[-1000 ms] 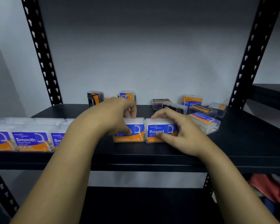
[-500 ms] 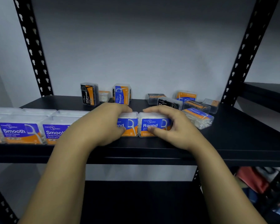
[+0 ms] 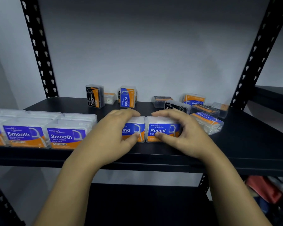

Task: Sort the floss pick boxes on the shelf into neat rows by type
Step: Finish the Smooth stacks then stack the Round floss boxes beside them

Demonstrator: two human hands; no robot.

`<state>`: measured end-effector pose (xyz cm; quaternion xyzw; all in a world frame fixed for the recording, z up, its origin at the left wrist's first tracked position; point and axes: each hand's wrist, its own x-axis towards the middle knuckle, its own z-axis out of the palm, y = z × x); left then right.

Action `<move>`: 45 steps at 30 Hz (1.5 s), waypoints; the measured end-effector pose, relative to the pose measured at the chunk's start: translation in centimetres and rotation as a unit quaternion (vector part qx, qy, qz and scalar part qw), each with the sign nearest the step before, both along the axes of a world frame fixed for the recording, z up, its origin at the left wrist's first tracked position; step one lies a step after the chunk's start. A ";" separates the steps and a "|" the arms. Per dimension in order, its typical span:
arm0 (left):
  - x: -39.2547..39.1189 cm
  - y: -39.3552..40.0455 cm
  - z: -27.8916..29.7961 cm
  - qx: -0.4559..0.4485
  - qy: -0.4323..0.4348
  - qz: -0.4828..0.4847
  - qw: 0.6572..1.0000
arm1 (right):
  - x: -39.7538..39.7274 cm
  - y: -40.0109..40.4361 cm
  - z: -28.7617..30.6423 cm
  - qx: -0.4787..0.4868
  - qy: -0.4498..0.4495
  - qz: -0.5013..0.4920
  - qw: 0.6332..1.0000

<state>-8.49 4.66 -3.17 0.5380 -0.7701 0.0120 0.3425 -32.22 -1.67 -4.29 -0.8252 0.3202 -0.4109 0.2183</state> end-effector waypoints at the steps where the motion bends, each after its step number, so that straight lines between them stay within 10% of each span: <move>1: 0.0 0.0 0.1 0.002 0.005 -0.006 1.000 | 0.0 0.0 0.0 -0.001 -0.004 0.002 1.000; 36: -1.4 -1.5 9.3 0.048 -0.112 -0.022 0.992 | -1.3 0.1 2.0 0.012 -0.139 -0.030 0.990; 45: -5.7 -8.0 12.3 0.173 -0.208 -0.041 0.962 | -4.4 -1.7 10.2 0.080 0.258 -0.248 0.930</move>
